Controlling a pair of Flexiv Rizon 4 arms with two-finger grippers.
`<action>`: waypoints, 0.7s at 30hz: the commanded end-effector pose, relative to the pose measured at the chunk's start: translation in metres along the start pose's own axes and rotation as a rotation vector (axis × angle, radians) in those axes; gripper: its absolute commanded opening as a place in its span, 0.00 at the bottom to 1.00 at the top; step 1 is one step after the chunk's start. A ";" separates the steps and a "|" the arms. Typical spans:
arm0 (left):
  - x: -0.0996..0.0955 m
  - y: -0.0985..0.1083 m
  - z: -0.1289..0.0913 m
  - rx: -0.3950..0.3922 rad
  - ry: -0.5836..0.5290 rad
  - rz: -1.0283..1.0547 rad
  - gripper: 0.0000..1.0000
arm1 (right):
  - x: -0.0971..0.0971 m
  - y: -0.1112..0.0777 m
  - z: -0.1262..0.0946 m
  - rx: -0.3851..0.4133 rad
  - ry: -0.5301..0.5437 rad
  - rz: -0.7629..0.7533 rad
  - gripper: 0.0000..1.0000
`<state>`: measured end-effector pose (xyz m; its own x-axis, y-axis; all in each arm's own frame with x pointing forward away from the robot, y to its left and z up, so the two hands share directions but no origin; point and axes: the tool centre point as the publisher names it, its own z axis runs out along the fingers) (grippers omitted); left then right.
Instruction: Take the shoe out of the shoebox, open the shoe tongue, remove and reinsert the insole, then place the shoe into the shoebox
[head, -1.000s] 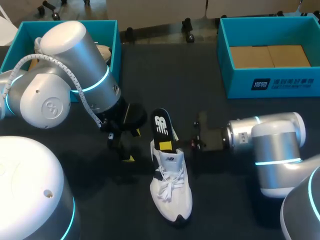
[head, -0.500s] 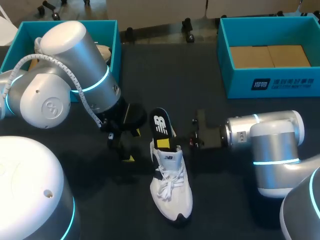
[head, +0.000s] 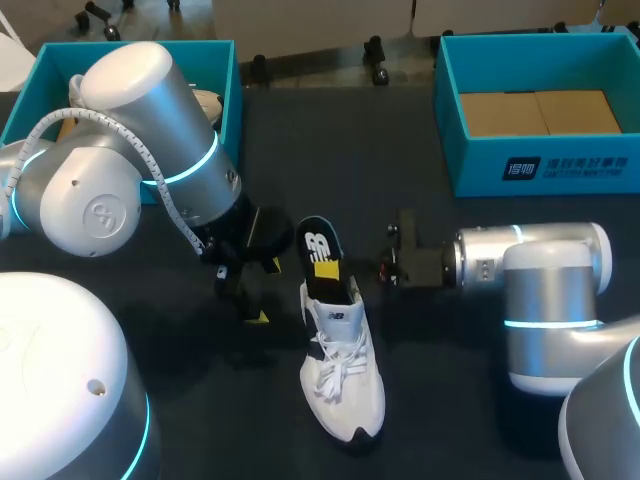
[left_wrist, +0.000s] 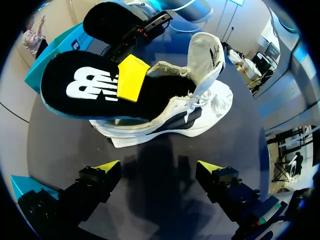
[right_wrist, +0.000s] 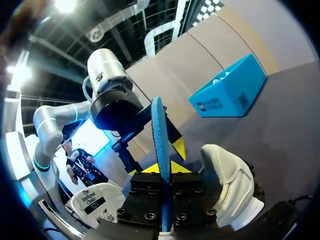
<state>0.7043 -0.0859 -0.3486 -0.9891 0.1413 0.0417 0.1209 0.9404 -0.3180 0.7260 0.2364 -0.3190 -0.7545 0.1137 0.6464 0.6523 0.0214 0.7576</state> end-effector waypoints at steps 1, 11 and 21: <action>0.002 0.001 -0.001 0.000 -0.003 0.000 1.00 | -0.007 -0.001 0.002 -0.016 0.003 0.027 0.00; 0.002 0.001 -0.001 0.000 -0.003 0.000 1.00 | -0.016 -0.019 -0.002 -0.025 0.012 0.152 0.00; 0.002 0.001 -0.001 0.000 -0.003 0.000 1.00 | 0.000 -0.040 0.000 0.033 0.001 0.243 0.00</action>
<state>0.7043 -0.0859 -0.3486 -0.9891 0.1413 0.0417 0.1209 0.9403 -0.3180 0.7075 0.2339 -0.3497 -0.5829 0.1065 0.8055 0.8109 0.0142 0.5850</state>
